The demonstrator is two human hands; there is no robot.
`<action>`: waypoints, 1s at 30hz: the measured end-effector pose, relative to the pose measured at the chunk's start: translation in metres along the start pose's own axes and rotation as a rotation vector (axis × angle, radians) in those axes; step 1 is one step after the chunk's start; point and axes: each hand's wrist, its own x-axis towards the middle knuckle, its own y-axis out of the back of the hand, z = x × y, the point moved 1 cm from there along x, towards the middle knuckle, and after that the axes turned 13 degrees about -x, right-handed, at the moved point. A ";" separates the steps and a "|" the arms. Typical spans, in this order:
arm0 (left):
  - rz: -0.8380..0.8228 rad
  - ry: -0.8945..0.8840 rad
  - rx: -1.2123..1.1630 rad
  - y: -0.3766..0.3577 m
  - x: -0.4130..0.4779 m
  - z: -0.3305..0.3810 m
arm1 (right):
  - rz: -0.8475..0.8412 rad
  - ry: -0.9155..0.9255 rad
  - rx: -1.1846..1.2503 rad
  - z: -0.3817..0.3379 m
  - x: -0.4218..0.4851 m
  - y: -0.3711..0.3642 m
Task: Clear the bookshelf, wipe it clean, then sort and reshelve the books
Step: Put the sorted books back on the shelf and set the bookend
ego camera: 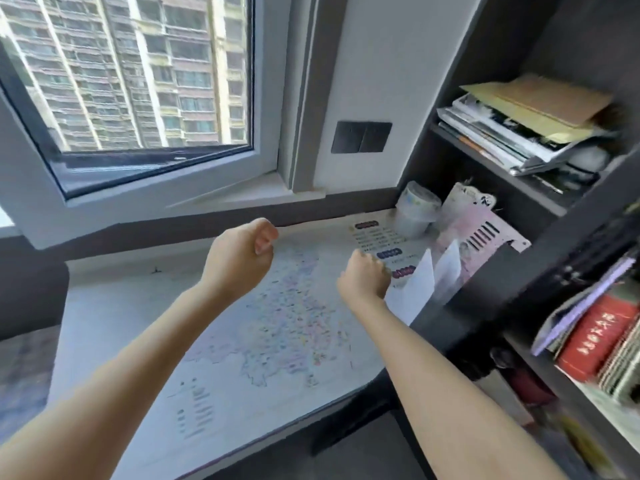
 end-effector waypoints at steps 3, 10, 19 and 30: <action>-0.071 0.013 -0.017 -0.022 0.020 -0.013 | -0.062 -0.130 -0.165 0.001 0.039 -0.023; -0.171 0.063 -0.033 -0.062 0.067 -0.043 | -0.151 -0.426 -0.388 0.049 0.123 -0.043; -0.210 0.180 -0.067 -0.071 0.111 -0.090 | -0.300 -0.678 -0.273 0.124 0.169 -0.080; -0.404 0.205 -0.058 -0.097 0.120 -0.111 | -0.140 -0.699 0.025 0.097 0.175 -0.076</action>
